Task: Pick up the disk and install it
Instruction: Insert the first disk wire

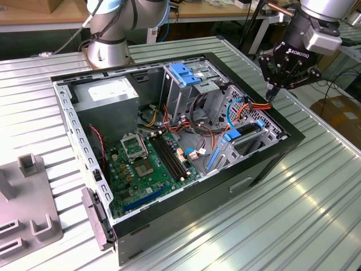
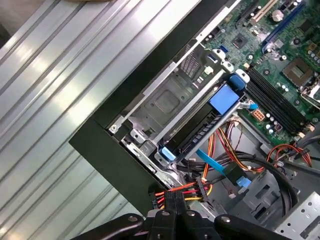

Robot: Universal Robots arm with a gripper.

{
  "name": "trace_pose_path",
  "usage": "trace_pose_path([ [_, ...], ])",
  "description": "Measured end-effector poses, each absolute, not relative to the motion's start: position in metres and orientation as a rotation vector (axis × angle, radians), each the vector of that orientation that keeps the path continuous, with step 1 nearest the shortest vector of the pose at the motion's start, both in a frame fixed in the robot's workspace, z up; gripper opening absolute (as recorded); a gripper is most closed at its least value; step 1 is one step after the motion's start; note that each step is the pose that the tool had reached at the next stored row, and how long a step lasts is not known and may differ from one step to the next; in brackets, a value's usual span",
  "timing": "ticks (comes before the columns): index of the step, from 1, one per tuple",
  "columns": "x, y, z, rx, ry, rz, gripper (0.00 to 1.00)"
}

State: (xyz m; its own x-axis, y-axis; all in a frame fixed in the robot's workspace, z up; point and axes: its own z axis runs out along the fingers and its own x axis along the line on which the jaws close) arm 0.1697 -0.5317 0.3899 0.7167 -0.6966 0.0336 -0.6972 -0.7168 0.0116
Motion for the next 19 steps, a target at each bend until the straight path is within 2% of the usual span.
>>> trace_pose_path([
  [2,0.17,-0.532,0.388,2.913,-1.109,0.045,0.1],
  [3,0.171,-0.532,0.387,2.917,-1.092,0.046,0.11],
  [4,0.173,-0.532,0.386,2.918,-1.083,0.048,0.17],
  [6,0.177,-0.532,0.384,2.919,-1.066,0.051,0.17],
  [7,0.179,-0.532,0.383,2.92,-1.058,0.052,0.24],
  [10,0.182,-0.532,0.38,2.936,-0.998,0.057,0.24],
  [11,0.182,-0.532,0.372,2.95,-0.967,0.074,0.38],
  [16,0.182,-0.532,0.365,2.944,-0.969,0.091,0.38],
  [19,0.182,-0.532,0.365,2.944,-0.969,0.092,0.17],
])
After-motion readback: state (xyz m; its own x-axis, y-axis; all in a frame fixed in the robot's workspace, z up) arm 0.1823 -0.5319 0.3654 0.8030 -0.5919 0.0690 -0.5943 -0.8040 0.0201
